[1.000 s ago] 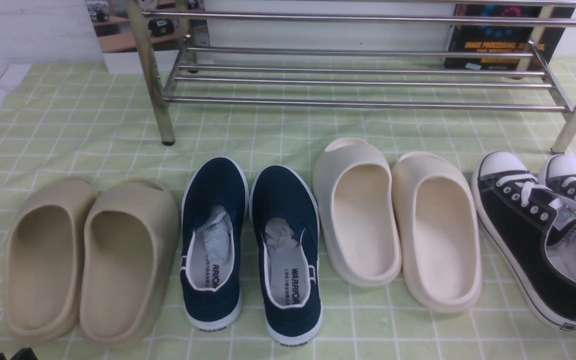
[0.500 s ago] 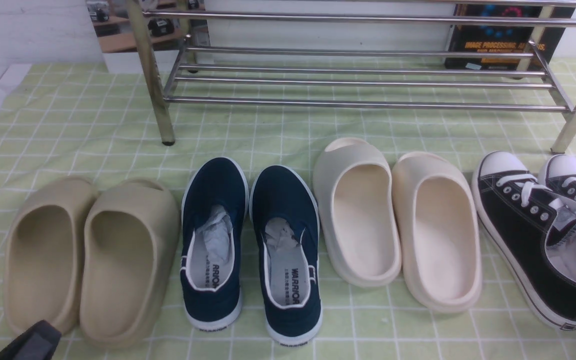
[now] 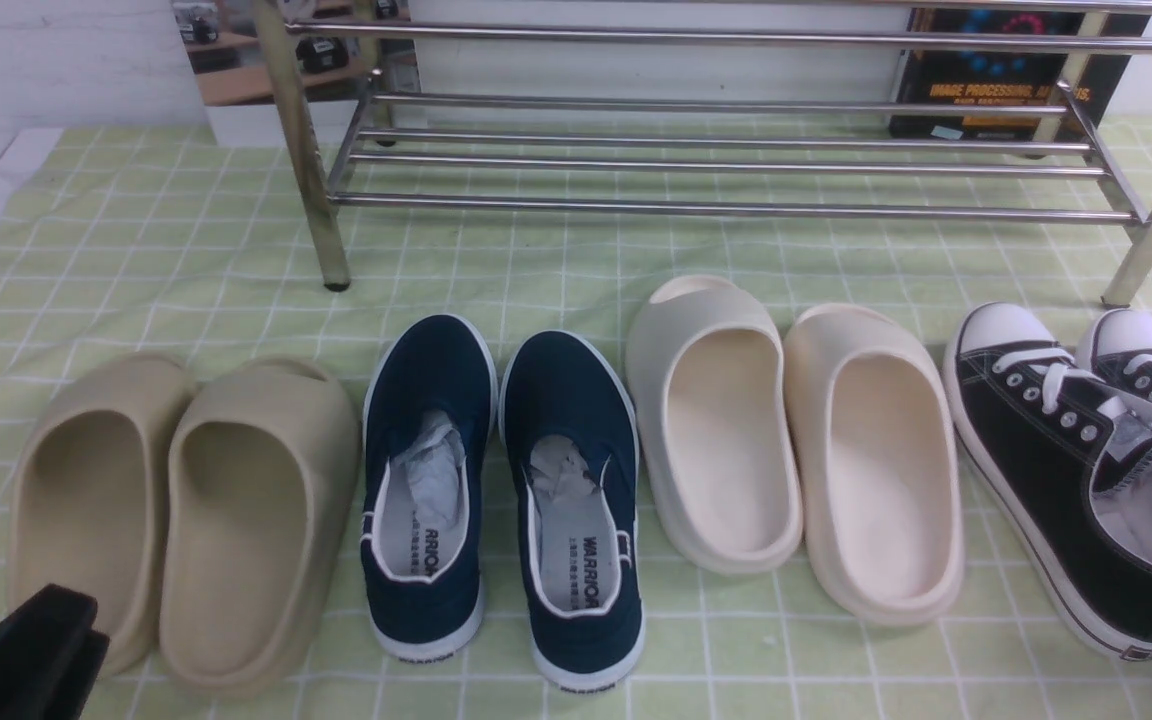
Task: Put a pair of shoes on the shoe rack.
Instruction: Use the left arm to grab the shoe closest to it
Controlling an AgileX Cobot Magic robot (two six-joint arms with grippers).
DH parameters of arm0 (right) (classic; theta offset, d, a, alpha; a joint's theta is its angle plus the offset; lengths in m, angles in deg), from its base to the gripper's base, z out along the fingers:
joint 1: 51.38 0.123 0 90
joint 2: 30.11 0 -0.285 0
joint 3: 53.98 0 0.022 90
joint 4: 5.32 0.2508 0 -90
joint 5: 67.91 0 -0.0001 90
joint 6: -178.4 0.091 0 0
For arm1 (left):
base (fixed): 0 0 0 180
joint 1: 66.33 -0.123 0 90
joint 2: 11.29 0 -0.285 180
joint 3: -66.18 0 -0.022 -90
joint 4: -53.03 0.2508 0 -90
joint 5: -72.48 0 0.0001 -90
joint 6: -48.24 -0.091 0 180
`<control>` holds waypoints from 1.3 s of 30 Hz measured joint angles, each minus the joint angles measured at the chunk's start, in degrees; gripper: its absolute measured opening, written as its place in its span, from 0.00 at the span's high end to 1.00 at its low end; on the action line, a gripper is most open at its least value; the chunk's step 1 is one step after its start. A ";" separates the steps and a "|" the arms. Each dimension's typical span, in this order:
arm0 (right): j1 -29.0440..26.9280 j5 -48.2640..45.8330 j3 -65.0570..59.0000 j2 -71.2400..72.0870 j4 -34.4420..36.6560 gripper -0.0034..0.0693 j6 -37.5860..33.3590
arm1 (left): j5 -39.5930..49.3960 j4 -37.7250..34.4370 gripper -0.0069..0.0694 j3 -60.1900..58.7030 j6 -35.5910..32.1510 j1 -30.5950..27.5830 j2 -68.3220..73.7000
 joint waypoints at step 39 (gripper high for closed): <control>0.00 0.00 0.00 0.00 0.06 0.62 0.10 | 55.45 69.98 0.93 57.54 4.01 26.34 70.81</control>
